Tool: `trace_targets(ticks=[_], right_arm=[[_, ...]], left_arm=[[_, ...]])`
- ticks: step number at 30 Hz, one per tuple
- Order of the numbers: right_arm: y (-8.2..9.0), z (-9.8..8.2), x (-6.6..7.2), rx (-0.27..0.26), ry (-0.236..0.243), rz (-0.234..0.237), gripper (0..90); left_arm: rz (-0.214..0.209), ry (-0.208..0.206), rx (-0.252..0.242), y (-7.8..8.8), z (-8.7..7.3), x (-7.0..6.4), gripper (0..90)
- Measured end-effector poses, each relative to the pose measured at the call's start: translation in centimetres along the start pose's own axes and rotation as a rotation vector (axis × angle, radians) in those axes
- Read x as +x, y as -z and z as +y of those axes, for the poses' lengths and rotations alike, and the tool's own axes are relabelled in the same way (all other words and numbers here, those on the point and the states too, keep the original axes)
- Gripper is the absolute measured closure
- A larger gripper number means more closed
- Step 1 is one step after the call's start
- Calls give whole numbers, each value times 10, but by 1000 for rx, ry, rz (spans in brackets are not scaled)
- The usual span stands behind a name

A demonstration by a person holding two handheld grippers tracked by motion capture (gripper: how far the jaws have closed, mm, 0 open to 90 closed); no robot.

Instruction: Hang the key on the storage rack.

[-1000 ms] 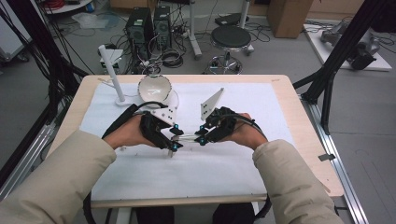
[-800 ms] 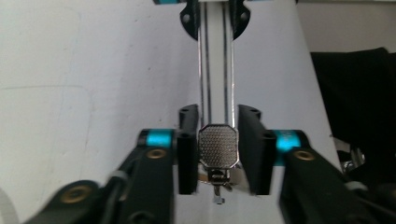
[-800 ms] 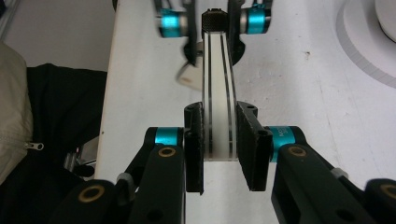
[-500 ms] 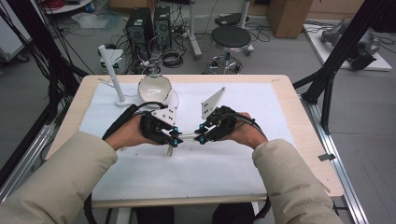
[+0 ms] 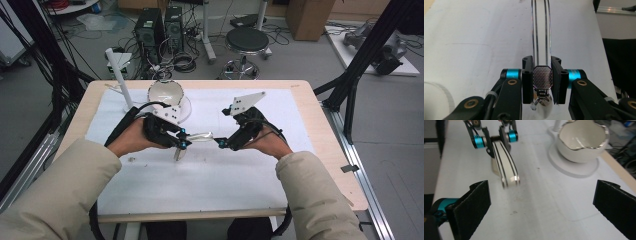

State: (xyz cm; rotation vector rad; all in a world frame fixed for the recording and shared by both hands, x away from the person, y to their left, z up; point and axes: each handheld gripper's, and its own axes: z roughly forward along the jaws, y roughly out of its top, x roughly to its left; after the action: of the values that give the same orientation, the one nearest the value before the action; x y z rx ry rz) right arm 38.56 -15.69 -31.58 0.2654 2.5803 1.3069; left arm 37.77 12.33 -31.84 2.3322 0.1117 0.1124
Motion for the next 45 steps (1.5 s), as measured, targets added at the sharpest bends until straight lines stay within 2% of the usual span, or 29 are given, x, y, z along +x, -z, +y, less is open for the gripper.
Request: trace_targets(ticks=[5, 7, 12, 14, 16, 19, 22, 28, 32, 39, 45], right_arm=[[21, -21, -7, -78, -76, -60, 5], [33, -33, -8, -124, -124, -85, 5], [59, -63, -8, -217, -193, -172, 5], [67, -74, -8, -249, -205, -221, 5], [73, -83, -7, -262, -233, -248, 5], [80, -97, -5, -303, -241, -283, 5], [84, -111, -3, -322, -258, -327, 5], [90, -139, 0, -359, -311, -345, 5], [92, -155, 2, -368, -343, -380, 5], [89, -175, 6, -373, -377, -419, 5], [90, -185, 7, -392, -399, -457, 5]], left_arm=[[39, 28, -49, 14, -6, 7, 742], [66, 47, -73, 19, -10, 10, 743], [114, 117, -119, 33, -24, 21, 742], [128, 139, -138, 40, -30, 25, 743], [149, 163, -161, 46, -35, 28, 743], [181, 199, -197, 58, -44, 33, 742], [224, 235, -233, 71, -53, 36, 743], [291, 287, -265, 92, -73, 44, 743], [328, 328, -281, 102, -84, 48, 743], [357, 384, -324, 114, -97, 55, 743], [377, 425, -327, 122, -112, 64, 743]])
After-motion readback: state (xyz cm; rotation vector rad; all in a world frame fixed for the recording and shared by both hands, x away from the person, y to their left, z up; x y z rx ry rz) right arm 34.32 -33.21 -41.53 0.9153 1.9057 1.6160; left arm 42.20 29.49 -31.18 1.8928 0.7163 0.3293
